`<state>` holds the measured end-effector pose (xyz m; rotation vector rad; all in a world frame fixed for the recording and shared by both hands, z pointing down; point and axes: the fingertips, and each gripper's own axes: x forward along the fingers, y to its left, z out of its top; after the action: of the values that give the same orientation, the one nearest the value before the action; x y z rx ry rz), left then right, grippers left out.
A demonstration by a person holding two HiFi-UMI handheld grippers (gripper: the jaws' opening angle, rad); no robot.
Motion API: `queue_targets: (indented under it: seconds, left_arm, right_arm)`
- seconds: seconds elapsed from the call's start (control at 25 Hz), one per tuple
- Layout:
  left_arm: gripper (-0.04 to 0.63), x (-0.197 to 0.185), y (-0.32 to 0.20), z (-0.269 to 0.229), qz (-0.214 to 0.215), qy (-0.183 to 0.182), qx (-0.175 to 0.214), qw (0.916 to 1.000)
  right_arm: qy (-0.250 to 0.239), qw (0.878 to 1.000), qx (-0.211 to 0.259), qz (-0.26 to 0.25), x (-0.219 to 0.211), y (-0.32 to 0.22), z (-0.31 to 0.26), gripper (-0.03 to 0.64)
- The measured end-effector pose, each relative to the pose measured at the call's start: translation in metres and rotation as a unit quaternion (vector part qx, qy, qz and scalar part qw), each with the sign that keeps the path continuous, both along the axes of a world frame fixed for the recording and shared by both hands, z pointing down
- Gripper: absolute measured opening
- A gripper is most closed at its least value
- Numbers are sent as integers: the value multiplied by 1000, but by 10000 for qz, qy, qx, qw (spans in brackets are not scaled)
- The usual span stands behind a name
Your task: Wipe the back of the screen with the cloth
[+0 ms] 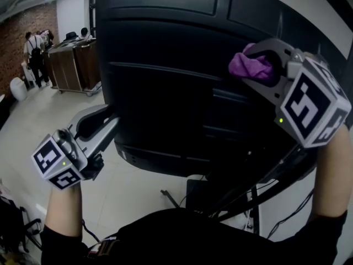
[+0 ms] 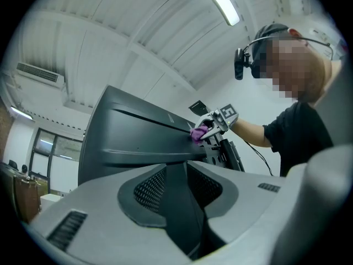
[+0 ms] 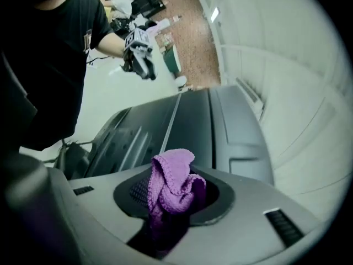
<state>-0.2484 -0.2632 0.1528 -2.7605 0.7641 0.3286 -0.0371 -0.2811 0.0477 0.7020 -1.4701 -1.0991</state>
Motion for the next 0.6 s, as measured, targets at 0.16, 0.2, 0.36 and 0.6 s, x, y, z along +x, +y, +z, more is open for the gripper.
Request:
queue_targets:
  seconds: [0.16, 0.2, 0.36, 0.6]
  left_arm:
    - [101, -31, 5, 7, -99, -35, -80, 9999]
    - [101, -42, 7, 9, -149, -43, -105, 9998]
    - [101, -90, 12, 22, -406, -94, -226, 9989]
    - [101, -133, 8, 42, -614, -168, -302, 9975]
  right_arm:
    - [-698, 9895, 618, -1108, -132, 32, 25, 124]
    - [-727, 9843, 780, -1405, -166, 35, 37, 126]
    - [-894, 9714, 1287, -1783, -263, 8, 81, 124]
    - [-1157, 9702, 1812, -1117, -299, -75, 112, 124]
